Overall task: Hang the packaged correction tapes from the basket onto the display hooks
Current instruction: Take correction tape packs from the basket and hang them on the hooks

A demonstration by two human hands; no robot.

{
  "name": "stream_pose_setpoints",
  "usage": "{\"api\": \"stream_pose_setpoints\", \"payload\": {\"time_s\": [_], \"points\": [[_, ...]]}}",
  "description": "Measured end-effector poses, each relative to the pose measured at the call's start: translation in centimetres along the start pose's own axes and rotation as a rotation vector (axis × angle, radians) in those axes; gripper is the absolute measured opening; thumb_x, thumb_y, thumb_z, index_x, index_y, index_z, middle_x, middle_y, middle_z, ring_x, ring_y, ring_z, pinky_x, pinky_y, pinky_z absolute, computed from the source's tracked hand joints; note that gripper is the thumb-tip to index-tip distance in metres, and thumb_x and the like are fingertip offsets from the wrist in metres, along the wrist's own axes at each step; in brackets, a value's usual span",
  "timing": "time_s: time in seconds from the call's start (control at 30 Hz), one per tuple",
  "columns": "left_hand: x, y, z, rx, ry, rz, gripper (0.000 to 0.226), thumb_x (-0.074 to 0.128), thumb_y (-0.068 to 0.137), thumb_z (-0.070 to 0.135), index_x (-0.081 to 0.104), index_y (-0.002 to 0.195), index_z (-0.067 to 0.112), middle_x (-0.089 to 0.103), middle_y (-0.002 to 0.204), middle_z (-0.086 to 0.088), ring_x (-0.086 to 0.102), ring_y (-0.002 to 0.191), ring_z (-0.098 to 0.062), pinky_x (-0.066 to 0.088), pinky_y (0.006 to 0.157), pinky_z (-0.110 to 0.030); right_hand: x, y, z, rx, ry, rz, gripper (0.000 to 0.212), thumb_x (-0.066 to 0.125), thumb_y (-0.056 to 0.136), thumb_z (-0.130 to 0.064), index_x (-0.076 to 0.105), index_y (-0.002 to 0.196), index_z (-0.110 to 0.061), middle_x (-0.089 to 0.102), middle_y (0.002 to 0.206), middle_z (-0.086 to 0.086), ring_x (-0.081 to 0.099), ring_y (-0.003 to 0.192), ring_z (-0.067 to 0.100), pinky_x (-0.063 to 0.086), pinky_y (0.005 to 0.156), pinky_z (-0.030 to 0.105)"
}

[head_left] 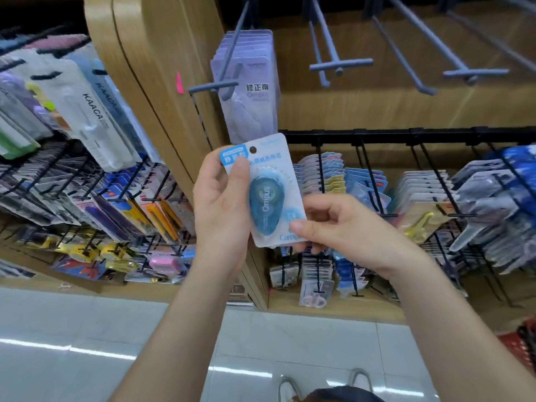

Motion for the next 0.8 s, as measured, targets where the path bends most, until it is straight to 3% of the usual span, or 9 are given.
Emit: {"api": "stream_pose_setpoints", "payload": {"time_s": [0.23,0.37,0.47,0.63,0.8], "points": [[6.9,-1.1,-2.5,-0.047,0.002,-0.230,0.013,0.058,0.097,0.009,0.066,0.088,0.015,0.074,0.076,0.008,0.068,0.072,-0.006,0.054,0.062,-0.023,-4.8,-4.8,4.0,0.029,0.047,0.447,0.020,0.064,0.094,-0.007,0.070,0.086,-0.023,0.072,0.071,-0.006,0.069,0.066,0.008,0.055,0.061,0.020],[11.7,-2.1,-4.4,-0.048,0.067,-0.380,0.014,0.068,0.087,0.014,0.073,0.078,0.022,0.074,0.078,0.007,0.067,0.078,-0.014,0.057,0.069,-0.038,-8.1,-9.6,6.7,0.039,0.176,0.692,0.014,0.066,0.091,-0.002,0.068,0.082,-0.012,0.069,0.064,-0.002,0.067,0.057,0.004,0.053,0.057,0.016],[16.1,-4.0,-5.0,-0.045,0.070,-0.468,0.014,0.067,0.084,0.014,0.070,0.076,0.024,0.071,0.072,0.011,0.064,0.072,-0.008,0.052,0.064,-0.026,-10.5,-13.4,8.6,0.042,0.245,0.845,0.013,0.066,0.091,-0.005,0.070,0.079,-0.011,0.070,0.066,0.003,0.069,0.063,0.009,0.057,0.064,0.020],[24.0,-7.4,-4.1,-0.023,0.042,-0.589,0.022,0.064,0.092,0.007,0.068,0.074,0.017,0.065,0.060,0.014,0.057,0.059,0.002,0.046,0.057,-0.015,-14.8,-18.0,9.5,-0.006,0.382,0.946,0.020,0.068,0.082,-0.031,0.075,0.068,-0.017,0.074,0.069,0.003,0.073,0.075,0.020,0.059,0.075,0.030],[30.2,-8.4,-2.7,0.006,-0.021,-0.583,0.012,0.066,0.092,0.006,0.070,0.081,0.010,0.069,0.068,0.010,0.062,0.068,-0.004,0.051,0.063,-0.022,-20.6,-20.8,8.8,-0.106,0.451,1.029,0.024,0.070,0.078,-0.034,0.072,0.065,-0.014,0.066,0.065,0.002,0.074,0.071,0.021,0.057,0.066,0.024]]}}
Point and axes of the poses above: each hand's wrist, its own y-axis towards the middle knuckle, its own x-axis out of the palm, z = x × y, the point moved 7 cm from there along y, towards the middle knuckle
